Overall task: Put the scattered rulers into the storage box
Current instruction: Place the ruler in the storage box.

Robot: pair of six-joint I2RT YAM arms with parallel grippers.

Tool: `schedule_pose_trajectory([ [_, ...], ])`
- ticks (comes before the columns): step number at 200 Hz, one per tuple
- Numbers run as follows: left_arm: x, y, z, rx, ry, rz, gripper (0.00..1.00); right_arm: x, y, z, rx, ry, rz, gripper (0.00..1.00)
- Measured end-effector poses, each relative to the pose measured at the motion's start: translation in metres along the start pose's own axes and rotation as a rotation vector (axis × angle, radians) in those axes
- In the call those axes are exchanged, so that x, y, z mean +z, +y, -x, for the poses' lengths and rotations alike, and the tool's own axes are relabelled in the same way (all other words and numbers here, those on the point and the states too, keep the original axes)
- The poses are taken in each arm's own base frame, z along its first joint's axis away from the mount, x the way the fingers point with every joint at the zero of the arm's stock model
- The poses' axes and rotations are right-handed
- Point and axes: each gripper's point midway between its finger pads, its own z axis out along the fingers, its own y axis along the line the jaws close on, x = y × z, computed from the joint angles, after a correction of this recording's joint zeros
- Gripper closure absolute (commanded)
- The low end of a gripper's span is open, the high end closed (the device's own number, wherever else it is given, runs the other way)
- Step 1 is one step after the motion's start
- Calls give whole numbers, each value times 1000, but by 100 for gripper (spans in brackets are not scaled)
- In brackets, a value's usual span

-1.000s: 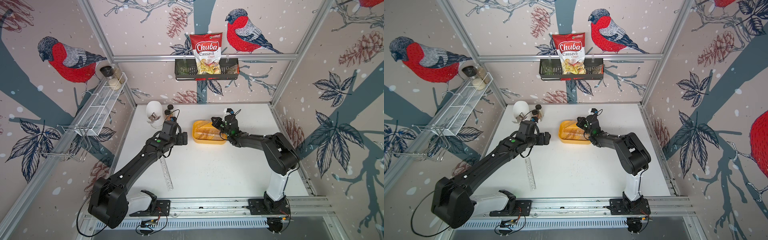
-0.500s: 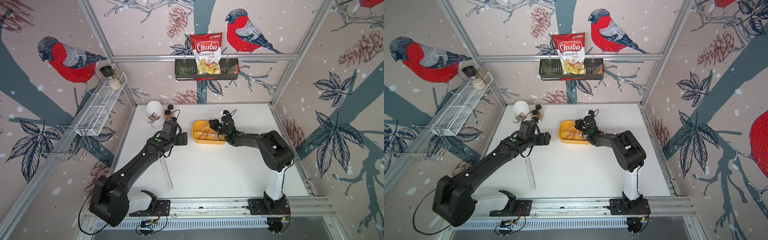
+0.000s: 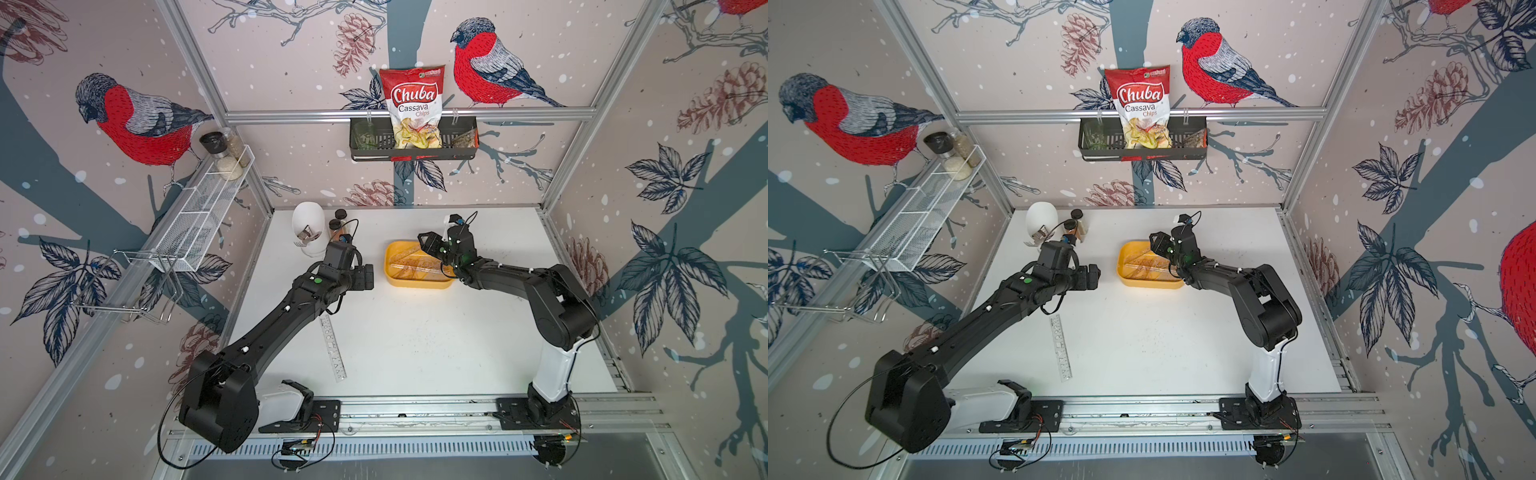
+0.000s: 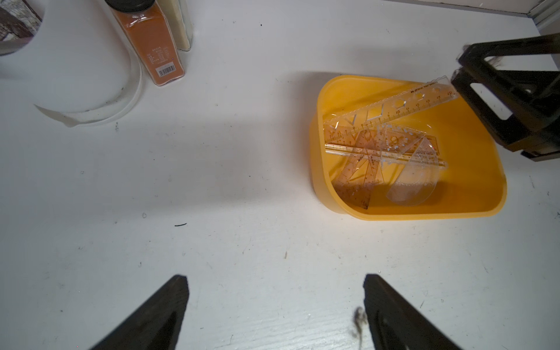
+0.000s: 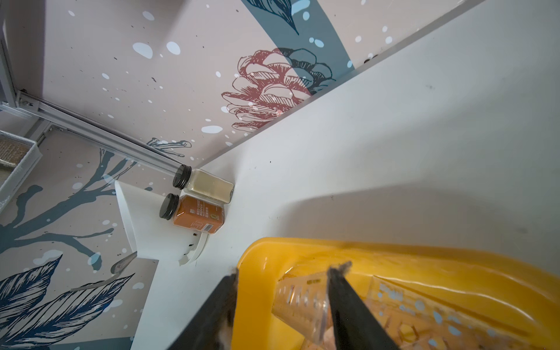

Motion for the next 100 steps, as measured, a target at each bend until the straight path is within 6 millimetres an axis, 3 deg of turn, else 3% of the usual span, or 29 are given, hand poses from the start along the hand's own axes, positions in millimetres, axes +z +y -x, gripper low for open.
schedule_pose_trajectory([
  [57, 3, 9, 1, -12, 3, 25, 7, -24, -8, -1, -69, 3, -43, 38],
  [82, 7, 17, -2, -14, 22, 72, 6, -35, -1, 0, -106, 1, -25, 38],
  [100, 5, 26, -6, -55, 44, 121, 5, -42, 8, -13, -146, 35, 15, 40],
])
